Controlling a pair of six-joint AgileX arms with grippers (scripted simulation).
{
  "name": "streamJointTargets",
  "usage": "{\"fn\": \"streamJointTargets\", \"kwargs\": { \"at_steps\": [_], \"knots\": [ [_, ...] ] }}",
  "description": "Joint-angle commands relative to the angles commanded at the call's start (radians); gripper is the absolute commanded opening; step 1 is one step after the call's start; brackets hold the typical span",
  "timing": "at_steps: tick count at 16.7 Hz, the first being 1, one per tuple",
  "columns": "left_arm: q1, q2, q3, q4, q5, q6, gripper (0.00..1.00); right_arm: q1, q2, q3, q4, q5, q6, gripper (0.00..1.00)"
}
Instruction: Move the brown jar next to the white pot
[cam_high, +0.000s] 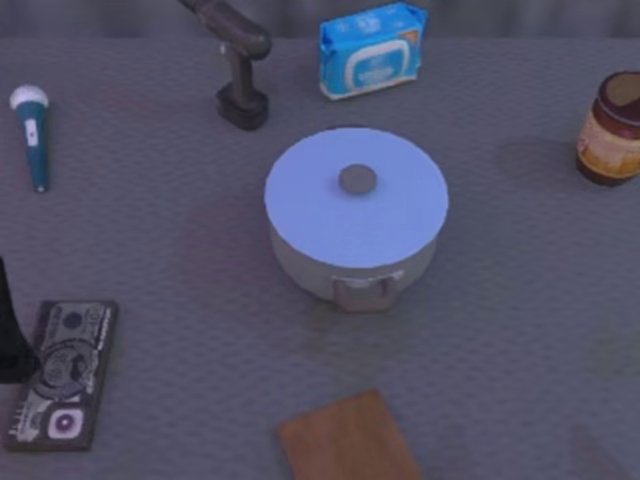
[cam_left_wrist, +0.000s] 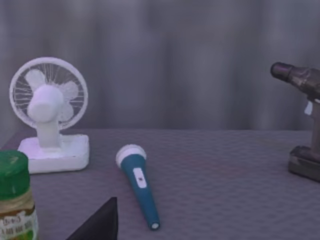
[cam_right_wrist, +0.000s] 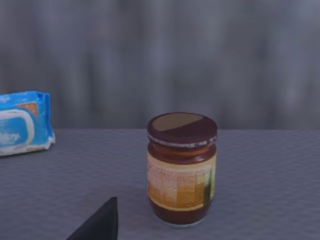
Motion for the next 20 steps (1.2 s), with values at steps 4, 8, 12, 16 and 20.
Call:
{"fn": "streamJointTargets", "kwargs": {
  "at_steps": [4, 8, 12, 16, 20],
  "knots": [
    [0.0, 0.0, 0.0, 0.0, 0.0, 0.0, 1.0, 0.0, 0.027, 0.017, -0.022, -0.002, -0.005, 1.0],
    [0.0, 0.0, 0.0, 0.0, 0.0, 0.0, 1.0, -0.005, 0.203, 0.132, -0.152, -0.006, -0.038, 1.0],
    [0.0, 0.0, 0.0, 0.0, 0.0, 0.0, 1.0, -0.018, 0.493, 0.355, -0.348, -0.01, -0.099, 1.0],
    [0.0, 0.0, 0.0, 0.0, 0.0, 0.0, 1.0, -0.031, 0.845, 0.673, -0.568, -0.018, -0.183, 1.0],
    [0.0, 0.0, 0.0, 0.0, 0.0, 0.0, 1.0, -0.041, 1.221, 1.061, -0.785, -0.032, -0.281, 1.0]
  ]
}}
